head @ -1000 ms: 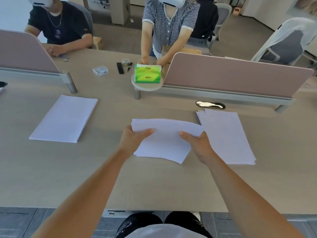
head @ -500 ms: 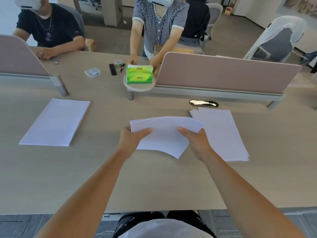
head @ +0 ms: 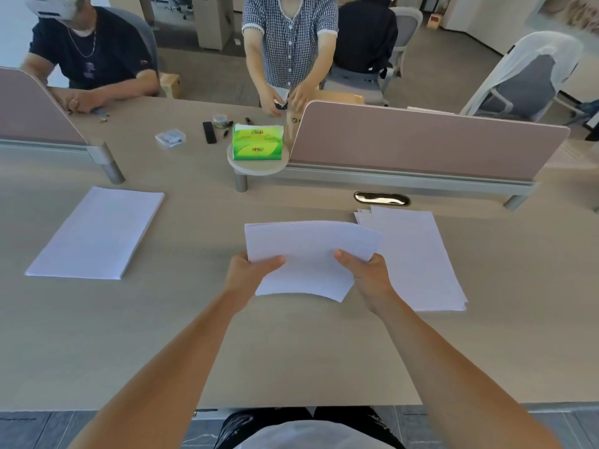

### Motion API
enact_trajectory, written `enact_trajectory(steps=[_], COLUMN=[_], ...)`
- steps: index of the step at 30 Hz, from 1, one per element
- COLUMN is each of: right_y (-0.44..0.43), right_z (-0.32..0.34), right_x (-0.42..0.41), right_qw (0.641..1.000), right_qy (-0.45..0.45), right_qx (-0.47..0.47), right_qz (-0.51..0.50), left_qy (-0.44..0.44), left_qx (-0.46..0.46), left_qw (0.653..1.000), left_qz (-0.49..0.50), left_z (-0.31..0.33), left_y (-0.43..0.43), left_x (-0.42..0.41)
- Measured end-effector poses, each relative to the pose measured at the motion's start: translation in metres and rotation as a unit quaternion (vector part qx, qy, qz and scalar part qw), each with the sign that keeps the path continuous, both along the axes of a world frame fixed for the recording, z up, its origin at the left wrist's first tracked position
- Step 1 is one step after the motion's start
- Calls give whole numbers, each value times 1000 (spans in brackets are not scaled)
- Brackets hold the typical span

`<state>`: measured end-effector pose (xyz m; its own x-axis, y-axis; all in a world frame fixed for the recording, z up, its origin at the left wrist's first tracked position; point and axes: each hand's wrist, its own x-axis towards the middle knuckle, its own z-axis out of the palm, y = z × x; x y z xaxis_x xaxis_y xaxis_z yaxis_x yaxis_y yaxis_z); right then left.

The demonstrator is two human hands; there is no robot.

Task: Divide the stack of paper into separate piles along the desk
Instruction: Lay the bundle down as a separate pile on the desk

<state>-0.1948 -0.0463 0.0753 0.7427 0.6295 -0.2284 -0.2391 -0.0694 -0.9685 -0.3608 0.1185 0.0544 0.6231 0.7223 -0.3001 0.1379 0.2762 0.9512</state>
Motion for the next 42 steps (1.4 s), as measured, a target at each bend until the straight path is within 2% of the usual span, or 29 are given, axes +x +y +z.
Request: enact_trajectory(steps=[4,7,12,19,23,26,28,32,36,42], right_y=[-4,1,3,9,16,20,22,28,25,21], right_z=[-9,-9,-6,-12,0,-7,-15,-16,-10,8], right_x=[6,2,0,-14,-2,4,5,8,14,25], right_qw=[999,999,1000,999,1000,997,996,999,996,993], right_qy=[14,30,24,17,12,1,7,6,-50,-74], right_qx=[-33,-16,7,-26,-13,-51,-70,-46,-36,-10], right_qz=[18,3,16,36,23,53,48,28,60,92], left_qy=[11,-8,-25,46,55,70,61,33,26,7], left_qx=[13,-40,-49,-20,-7,-11,-19,-22,29,102], left_qw=[999,999,998,997,998,997,997,998,999,994], left_qz=[-43,-18,-6,52,41,32,39,51,5,-26], left_z=[-7,-9,-9,-6,5,2,-5,-2,4,33], left_y=[2,-2,-1,-11,5,10,10,13,22,28], left_x=[-6,0,-2,6,5,5,5,9,3,2])
